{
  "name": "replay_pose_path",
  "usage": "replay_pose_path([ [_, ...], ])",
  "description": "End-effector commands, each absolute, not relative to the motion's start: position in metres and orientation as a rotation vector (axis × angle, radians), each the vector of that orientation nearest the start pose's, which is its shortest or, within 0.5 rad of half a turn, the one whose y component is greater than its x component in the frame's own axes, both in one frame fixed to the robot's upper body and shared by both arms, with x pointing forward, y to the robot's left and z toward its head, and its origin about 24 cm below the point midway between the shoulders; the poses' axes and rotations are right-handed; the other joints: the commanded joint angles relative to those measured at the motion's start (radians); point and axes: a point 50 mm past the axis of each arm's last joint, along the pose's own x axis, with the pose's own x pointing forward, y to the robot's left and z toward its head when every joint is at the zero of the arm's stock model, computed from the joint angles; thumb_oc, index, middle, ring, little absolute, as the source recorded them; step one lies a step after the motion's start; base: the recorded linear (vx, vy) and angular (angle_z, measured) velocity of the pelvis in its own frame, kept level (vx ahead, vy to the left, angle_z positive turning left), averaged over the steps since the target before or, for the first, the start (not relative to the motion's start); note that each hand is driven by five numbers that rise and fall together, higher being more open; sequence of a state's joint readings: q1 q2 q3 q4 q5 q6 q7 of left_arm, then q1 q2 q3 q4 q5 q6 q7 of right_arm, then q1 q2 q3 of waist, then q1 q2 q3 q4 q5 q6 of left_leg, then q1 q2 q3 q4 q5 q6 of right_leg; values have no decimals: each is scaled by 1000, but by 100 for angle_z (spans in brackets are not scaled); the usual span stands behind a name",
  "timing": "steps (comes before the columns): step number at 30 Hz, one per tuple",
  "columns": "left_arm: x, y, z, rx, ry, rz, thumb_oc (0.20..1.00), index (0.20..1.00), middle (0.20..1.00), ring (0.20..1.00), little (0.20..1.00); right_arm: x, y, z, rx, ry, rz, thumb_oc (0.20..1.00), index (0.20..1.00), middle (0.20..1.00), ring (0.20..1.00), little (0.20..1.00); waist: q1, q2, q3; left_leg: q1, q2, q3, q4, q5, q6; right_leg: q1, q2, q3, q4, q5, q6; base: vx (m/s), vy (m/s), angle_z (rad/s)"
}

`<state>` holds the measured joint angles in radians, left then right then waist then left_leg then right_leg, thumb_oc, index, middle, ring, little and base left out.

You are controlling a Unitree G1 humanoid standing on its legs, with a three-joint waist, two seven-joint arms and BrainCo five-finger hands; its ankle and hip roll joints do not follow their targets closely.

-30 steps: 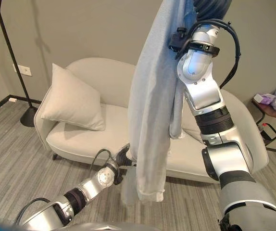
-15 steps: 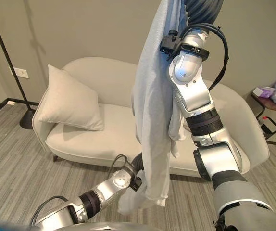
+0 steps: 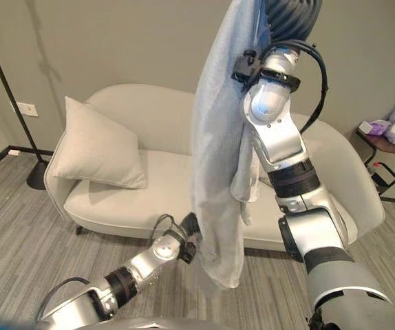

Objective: Hang the clothes on the sofa on the clothes rack.

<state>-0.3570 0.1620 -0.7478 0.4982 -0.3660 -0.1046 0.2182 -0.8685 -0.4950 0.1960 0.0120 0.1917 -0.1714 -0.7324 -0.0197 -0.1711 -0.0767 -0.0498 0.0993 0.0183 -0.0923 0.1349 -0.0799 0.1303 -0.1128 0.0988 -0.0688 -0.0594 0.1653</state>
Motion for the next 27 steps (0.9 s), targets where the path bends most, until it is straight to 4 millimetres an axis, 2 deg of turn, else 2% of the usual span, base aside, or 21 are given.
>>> replay_pose_path([
  [1, 285, 45, 40, 51, -51, -354, 200, 200, 200, 200, 200, 294, -189, 316, -106, -1108, -463, 200, 200, 200, 200, 200, 62, 20, -46, -30, 40, -40, 5, -74, -19, -90, -5, -35, 27, 59, -1, 33, 19, 17],
  [3, 287, 80, 62, 19, -158, -221, 200, 200, 200, 200, 200, 284, -205, 297, -151, -1086, -516, 200, 200, 200, 200, 200, 77, 21, -43, -32, 36, -46, 5, -74, -17, -84, -7, -47, 25, 58, 1, 31, 22, 18],
  [4, 286, 81, 62, 21, -156, -221, 200, 200, 200, 200, 200, 283, -205, 296, -150, -1084, -516, 200, 200, 200, 200, 200, 76, 20, -44, -32, 36, -47, 5, -74, -17, -83, -8, -48, 24, 58, 1, 30, 33, 19],
  [5, 285, 107, 77, 22, -237, -107, 200, 200, 200, 200, 200, 276, -212, 288, -175, -1082, -533, 200, 200, 200, 200, 200, 87, 20, -40, -34, 34, -48, 5, -74, -16, -81, -10, -53, 23, 58, 3, 11, 19, 20],
  [7, 284, 108, 76, 25, -233, -106, 200, 200, 200, 200, 200, 276, -212, 287, -175, -1079, -533, 200, 200, 200, 200, 200, 85, 18, -42, -34, 33, -50, 5, -74, -16, -80, -10, -54, 22, 58, 3, 12, 29, 15],
  [8, 280, 143, 101, 73, -366, 48, 200, 200, 200, 200, 200, 263, -218, 273, -210, -1074, -547, 200, 200, 200, 200, 200, 98, 17, -38, -37, 30, -52, 7, -78, -14, -79, -15, -63, 19, 59, 7, 14, 39, 11],
  [9, 279, 143, 101, 76, -363, 49, 200, 200, 200, 200, 200, 263, -218, 273, -210, -1072, -546, 200, 200, 200, 200, 200, 97, 16, -39, -36, 30, -53, 7, -78, -14, -78, -15, -63, 19, 59, 7, 22, 55, 14],
  [12, 271, 176, 122, 194, -481, 203, 200, 200, 200, 200, 200, 247, -221, 259, -240, -1071, -537, 200, 200, 200, 200, 200, 108, 11, -35, -39, 27, -56, 13, -84, -12, -75, -20, -68, 17, 59, 12, 30, 60, 15],
  [13, 262, 196, 135, 237, -541, 297, 200, 200, 200, 200, 200, 236, -223, 250, -251, -1060, -532, 200, 200, 200, 200, 200, 116, 5, -29, -44, 23, -58, 22, -90, -8, -74, -25, -73, 18, 59, 17, 23, 63, 9],
  [14, 262, 196, 134, 239, -539, 297, 200, 200, 200, 200, 200, 235, -222, 249, -250, -1057, -531, 200, 200, 200, 200, 200, 115, 3, -31, -44, 23, -58, 23, -91, -8, -74, -26, -74, 18, 59, 17, 24, 110, 9],
  [15, 254, 211, 146, 271, -595, 369, 200, 200, 200, 200, 200, 227, -222, 240, -254, -1038, -525, 200, 200, 200, 200, 200, 122, -2, -22, -58, 16, -65, 44, -101, -1, -73, -33, -77, 18, 62, 24, 9, 64, 9],
  [19, 243, 226, 153, 326, -626, 444, 200, 200, 200, 200, 200, 217, -217, 226, -244, -999, -488, 200, 200, 200, 200, 200, 125, -16, -12, -91, -2, -72, 94, -126, 14, -72, -55, -80, 19, 72, 39, -15, 109, 13],
  [20, 240, 230, 149, 348, -616, 467, 200, 200, 200, 200, 200, 214, -212, 216, -207, -964, -450, 200, 200, 200, 200, 200, 128, -19, -1, -107, -20, -74, 113, -140, 26, -76, -76, -78, 16, 86, 51, -37, 161, 18],
  [22, 238, 230, 149, 366, -619, 467, 200, 200, 200, 200, 200, 214, -208, 211, -197, -942, -425, 200, 200, 200, 200, 200, 128, -21, 2, -118, -31, -73, 124, -147, 33, -81, -88, -77, 15, 93, 58, -63, 199, 20],
  [23, 234, 230, 145, 428, -621, 460, 200, 200, 200, 200, 200, 214, -202, 202, -219, -907, -389, 200, 200, 200, 200, 200, 126, -19, 13, -136, -54, -69, 142, -159, 47, -95, -118, -70, 14, 113, 70, -40, 210, 14],
  [24, 234, 230, 145, 429, -620, 460, 200, 200, 200, 200, 200, 213, -202, 202, -219, -906, -389, 200, 200, 200, 200, 200, 126, -21, 8, -134, -55, -68, 143, -170, 47, -91, -120, -71, 11, 107, 71, -42, 239, 9],
  [27, 231, 226, 142, 464, -632, 426, 200, 200, 200, 200, 200, 218, -192, 191, -203, -855, -339, 200, 200, 200, 200, 200, 124, -15, 21, -149, -86, -58, 157, -181, 61, -117, -163, -63, 15, 140, 81, -48, 216, 5],
])
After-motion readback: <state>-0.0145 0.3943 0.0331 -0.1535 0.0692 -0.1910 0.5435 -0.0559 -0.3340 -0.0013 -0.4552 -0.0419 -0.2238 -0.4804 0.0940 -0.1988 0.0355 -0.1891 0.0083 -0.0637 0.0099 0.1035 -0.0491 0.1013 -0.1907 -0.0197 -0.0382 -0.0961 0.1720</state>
